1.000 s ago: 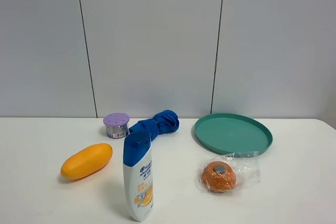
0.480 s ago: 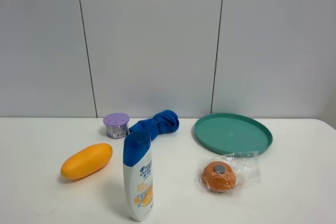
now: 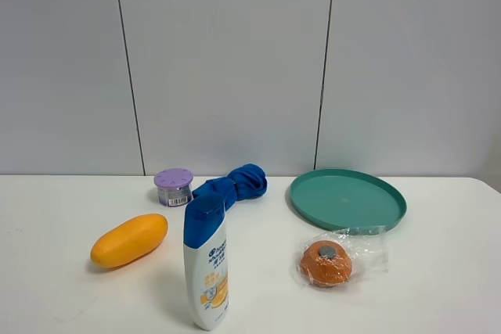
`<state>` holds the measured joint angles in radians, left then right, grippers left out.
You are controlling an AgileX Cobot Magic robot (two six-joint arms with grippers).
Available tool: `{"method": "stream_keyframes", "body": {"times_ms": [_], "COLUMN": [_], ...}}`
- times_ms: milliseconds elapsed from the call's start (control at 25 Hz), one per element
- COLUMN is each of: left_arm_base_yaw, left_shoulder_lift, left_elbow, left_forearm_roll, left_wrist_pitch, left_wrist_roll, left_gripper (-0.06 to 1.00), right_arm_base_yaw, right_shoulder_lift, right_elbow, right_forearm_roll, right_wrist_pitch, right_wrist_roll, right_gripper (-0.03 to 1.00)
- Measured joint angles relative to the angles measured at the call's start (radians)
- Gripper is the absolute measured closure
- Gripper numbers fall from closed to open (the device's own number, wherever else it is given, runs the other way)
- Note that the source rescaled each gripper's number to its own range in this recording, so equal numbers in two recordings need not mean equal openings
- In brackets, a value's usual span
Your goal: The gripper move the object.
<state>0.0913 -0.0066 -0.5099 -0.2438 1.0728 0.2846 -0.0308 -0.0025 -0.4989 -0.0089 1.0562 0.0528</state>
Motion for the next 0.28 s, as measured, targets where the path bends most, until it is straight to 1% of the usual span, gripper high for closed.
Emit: {"method": "stream_keyframes", "body": {"times_ms": [280], "left_arm_base_yaw": [0.000], "left_shoulder_lift": [0.000], "left_elbow": [0.000], "left_forearm_roll": [0.000], "left_wrist_pitch": [0.000], "left_wrist_roll": [0.000], "left_gripper": [-0.06], "right_arm_base_yaw": [0.000], "right_shoulder_lift": [0.000], "right_elbow": [0.000], "right_forearm_roll": [0.000], "right_wrist_pitch": [0.000], "right_wrist_roll": [0.000], "right_gripper": [0.23]}}
